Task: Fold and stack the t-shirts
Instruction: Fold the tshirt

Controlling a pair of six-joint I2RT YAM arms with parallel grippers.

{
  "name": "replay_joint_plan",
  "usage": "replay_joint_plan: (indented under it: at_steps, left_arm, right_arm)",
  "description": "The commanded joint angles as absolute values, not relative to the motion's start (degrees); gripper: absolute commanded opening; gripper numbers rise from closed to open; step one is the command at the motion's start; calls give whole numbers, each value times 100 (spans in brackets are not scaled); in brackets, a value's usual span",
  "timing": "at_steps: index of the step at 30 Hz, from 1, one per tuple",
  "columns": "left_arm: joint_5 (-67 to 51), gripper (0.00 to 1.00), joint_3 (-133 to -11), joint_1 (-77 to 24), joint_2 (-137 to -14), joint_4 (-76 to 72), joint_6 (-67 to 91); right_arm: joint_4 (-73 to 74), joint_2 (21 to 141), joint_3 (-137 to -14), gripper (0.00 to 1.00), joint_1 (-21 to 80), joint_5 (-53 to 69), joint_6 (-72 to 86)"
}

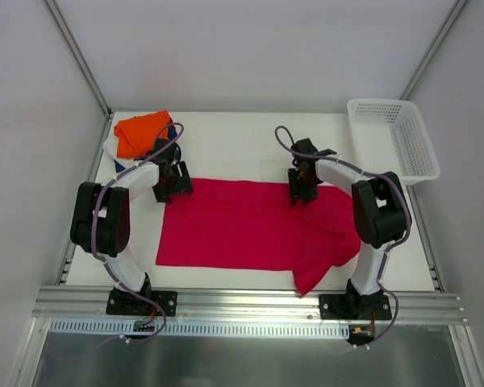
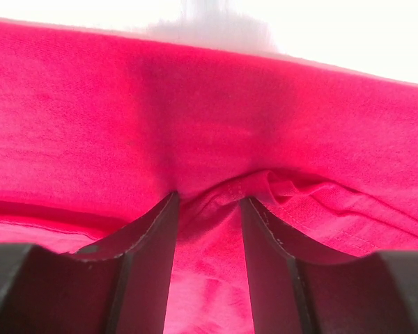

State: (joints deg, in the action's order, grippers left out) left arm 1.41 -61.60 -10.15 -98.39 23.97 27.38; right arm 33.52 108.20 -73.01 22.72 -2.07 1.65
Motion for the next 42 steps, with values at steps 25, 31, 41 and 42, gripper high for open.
replay_joint_plan:
  at_steps: [25, 31, 41, 42]
  left_arm:
    - [70, 74, -7470, -1037, -10670, 2742, 2329]
    - [70, 75, -7506, -1028, -10521, 2768, 2312]
    - [88, 86, -7120, -1028, -9599, 2777, 2285]
    - [79, 88, -7076, -1028, -9511, 2777, 2303]
  right_arm:
    - [3981, 12366, -9799, 45, 1872, 299, 53]
    - [4017, 12051, -9668, 45, 1863, 150, 53]
    - [4183, 10619, -9221, 46, 1854, -78, 53]
    - [4192, 10469, -9159, 46, 1854, -184, 53]
